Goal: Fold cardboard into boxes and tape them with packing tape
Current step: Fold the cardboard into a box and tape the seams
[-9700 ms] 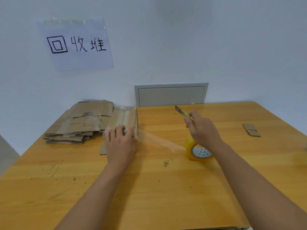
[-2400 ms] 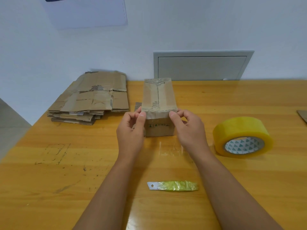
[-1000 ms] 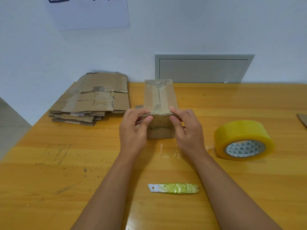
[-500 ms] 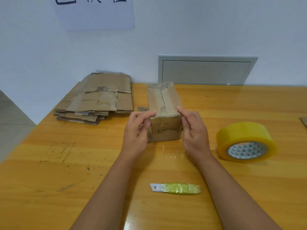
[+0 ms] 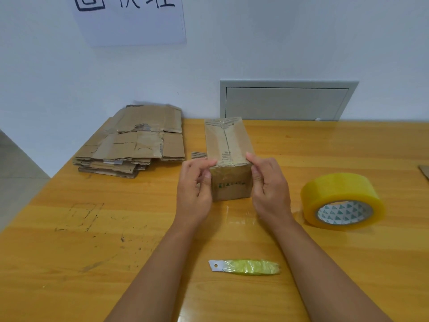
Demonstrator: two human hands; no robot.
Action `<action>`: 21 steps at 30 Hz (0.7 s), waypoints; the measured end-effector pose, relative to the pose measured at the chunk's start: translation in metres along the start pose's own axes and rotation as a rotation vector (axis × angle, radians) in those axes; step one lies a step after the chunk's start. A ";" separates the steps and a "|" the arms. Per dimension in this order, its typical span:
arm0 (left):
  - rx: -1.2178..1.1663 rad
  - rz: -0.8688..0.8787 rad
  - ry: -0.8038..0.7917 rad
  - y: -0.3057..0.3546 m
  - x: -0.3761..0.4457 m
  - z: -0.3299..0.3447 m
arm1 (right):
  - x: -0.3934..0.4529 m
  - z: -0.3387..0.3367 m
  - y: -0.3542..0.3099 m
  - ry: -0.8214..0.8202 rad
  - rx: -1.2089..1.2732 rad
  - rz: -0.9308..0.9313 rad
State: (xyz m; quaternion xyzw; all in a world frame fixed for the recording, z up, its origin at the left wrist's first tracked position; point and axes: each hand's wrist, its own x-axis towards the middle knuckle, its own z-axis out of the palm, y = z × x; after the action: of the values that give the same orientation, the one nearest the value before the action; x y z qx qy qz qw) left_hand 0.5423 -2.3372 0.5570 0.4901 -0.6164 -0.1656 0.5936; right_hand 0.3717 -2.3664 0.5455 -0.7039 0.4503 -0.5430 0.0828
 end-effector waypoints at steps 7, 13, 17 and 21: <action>0.084 0.046 0.012 0.005 0.001 -0.002 | -0.001 -0.001 -0.007 0.014 -0.022 -0.044; 0.419 0.156 0.136 0.015 0.010 -0.005 | -0.008 0.008 -0.017 0.104 -0.143 -0.153; 0.325 0.007 0.034 0.027 0.009 -0.007 | -0.010 0.010 -0.025 0.051 -0.125 -0.248; 0.360 -0.118 0.058 0.037 0.020 -0.007 | -0.011 0.001 -0.030 -0.017 0.009 -0.239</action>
State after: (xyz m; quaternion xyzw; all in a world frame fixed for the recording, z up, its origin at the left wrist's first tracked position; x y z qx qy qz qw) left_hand 0.5372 -2.3334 0.5987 0.6282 -0.5891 -0.0727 0.5030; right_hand 0.3892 -2.3418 0.5556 -0.7568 0.3599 -0.5450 0.0243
